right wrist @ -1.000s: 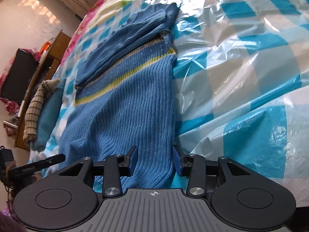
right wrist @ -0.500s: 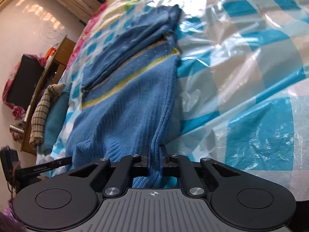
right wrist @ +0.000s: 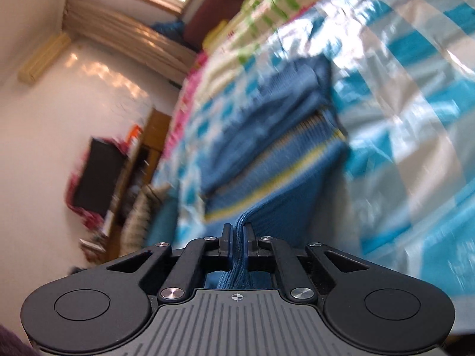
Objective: Fold small clothes
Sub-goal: 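Lift the hem with both grippers and fold it over toward the collar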
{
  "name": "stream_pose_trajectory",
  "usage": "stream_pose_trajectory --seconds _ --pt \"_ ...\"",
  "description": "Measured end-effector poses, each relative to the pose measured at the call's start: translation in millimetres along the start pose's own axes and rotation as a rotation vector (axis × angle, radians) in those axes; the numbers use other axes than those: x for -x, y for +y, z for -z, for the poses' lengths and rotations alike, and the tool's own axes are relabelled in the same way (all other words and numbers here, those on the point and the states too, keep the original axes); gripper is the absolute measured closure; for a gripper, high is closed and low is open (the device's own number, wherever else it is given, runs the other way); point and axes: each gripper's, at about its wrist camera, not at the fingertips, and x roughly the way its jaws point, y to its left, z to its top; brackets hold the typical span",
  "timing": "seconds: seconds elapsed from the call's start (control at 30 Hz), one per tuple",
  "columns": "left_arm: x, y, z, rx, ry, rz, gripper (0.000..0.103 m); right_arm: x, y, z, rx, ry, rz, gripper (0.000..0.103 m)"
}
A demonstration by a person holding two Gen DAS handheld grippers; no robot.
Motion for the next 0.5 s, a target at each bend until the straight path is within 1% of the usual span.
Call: stream_pose_trajectory --seconds 0.1,0.2,0.27,0.33,0.4,0.43,0.47,0.5 --pt "-3 -4 -30 0.0 -0.051 0.038 0.089 -5 8 -28 -0.012 -0.052 -0.045 0.096" --pt "-6 -6 -69 -0.024 -0.119 0.057 0.089 -14 17 -64 0.002 -0.12 -0.06 0.096" --pt "-10 -6 -94 -0.05 -0.167 0.045 0.089 -20 18 -91 -0.004 -0.175 -0.07 0.099" --pt "-18 1 -117 -0.043 -0.211 0.032 0.089 -28 14 -117 -0.033 -0.231 -0.067 0.101" --pt "-30 15 -136 -0.003 -0.253 0.004 0.089 -41 5 -140 -0.062 -0.278 -0.042 0.101" --pt "-39 22 -144 0.009 -0.272 -0.027 0.089 -49 0 -151 -0.068 -0.293 -0.017 0.101" --pt "-48 29 -149 0.022 -0.287 -0.067 0.089 -58 -5 -159 -0.064 -0.296 0.015 0.101" --pt "-58 37 -154 0.046 -0.285 -0.093 0.089 -67 -7 -165 -0.045 -0.304 0.071 0.099"
